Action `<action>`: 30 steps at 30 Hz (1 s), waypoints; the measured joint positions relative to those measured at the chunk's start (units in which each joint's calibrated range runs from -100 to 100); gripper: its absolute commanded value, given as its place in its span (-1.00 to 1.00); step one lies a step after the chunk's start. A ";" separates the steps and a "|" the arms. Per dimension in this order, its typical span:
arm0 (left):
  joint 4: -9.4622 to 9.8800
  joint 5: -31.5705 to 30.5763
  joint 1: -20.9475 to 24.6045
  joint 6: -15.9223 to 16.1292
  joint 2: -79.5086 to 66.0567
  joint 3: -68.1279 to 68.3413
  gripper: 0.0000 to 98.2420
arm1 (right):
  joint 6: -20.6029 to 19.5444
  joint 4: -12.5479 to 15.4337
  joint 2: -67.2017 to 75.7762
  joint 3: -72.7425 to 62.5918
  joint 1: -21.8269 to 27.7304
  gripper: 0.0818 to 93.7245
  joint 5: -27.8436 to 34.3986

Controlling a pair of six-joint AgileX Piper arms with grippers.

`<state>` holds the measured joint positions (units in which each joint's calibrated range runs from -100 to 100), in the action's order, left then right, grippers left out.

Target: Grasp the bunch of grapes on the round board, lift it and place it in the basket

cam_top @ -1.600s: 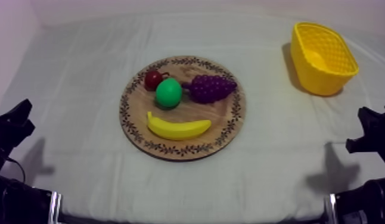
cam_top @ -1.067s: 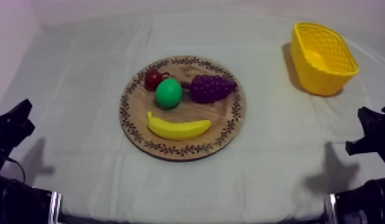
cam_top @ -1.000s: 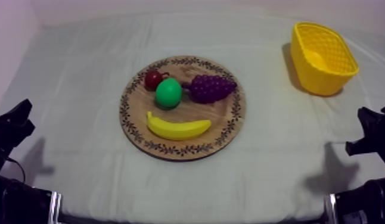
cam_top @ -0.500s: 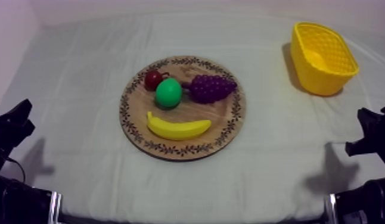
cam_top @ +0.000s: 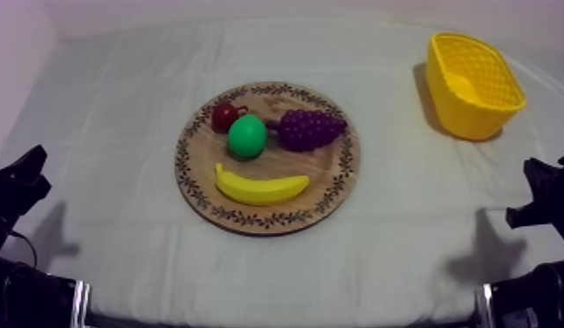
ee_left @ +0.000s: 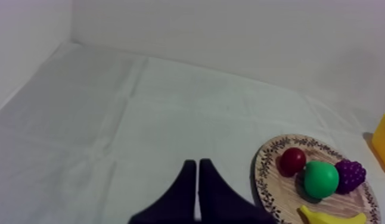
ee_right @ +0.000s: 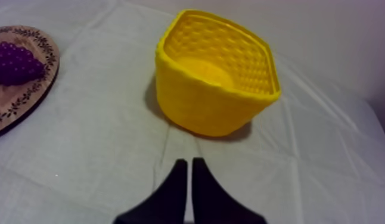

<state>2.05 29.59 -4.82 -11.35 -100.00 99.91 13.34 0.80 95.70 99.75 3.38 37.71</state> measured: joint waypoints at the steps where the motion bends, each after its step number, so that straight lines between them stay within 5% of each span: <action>1: 0.00 0.00 0.00 0.00 0.00 0.00 -1.00 | 0.03 0.00 0.00 0.00 0.00 -0.99 0.06; 19: 0.00 0.00 0.00 0.00 0.00 0.00 -1.00 | 2.60 -2.33 -13.32 -9.07 -3.11 -0.99 -1.97; 30: 0.00 0.00 0.00 0.00 0.00 0.00 -1.00 | 0.92 -4.10 -35.69 -31.63 -8.75 -0.99 6.03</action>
<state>2.05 29.59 -4.82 -11.35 -100.00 99.91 14.26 -3.30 60.01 68.12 -5.37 43.74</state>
